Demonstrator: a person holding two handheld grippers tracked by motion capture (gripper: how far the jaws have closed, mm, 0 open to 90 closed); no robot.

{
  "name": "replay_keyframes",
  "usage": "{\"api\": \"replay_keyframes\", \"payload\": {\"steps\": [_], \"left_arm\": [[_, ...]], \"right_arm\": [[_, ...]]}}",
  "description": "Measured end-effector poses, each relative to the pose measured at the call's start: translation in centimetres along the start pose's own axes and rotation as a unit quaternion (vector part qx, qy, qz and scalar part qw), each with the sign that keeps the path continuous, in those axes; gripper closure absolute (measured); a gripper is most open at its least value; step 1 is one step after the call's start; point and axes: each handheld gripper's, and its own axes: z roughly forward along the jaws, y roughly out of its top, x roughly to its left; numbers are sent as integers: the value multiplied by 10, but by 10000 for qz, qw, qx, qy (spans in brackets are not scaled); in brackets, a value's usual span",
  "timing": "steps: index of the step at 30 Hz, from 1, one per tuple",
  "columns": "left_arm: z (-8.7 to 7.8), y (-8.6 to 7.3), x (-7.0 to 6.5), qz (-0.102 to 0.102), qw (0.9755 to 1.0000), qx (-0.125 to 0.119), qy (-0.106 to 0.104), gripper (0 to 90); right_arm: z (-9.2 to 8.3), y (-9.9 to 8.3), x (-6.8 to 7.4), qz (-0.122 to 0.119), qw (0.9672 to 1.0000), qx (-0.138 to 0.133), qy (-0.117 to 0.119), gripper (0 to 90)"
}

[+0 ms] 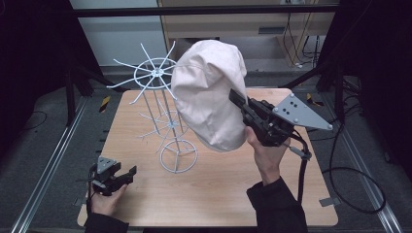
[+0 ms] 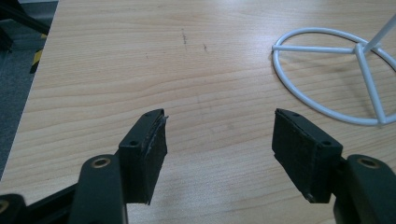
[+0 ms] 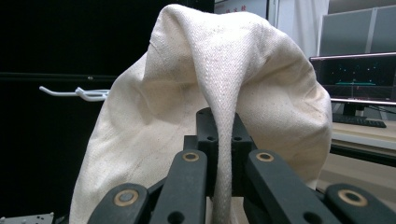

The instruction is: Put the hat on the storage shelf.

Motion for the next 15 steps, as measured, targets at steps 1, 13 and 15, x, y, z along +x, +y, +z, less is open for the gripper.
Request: {"api": "replay_keyframes", "payload": {"steps": [1,13,15], "left_arm": [[0,0,0,-6,10000,-5,4,352],[0,0,0,-3,10000,-7,10,352],[0,0,0,-3,10000,-6,11,353]], "right_arm": [[0,-1,0,7,10000,23,4,883],[-1,-15,0,81,9998,160,101,881],[0,-17,0,63,9997,199,116,880]]}}
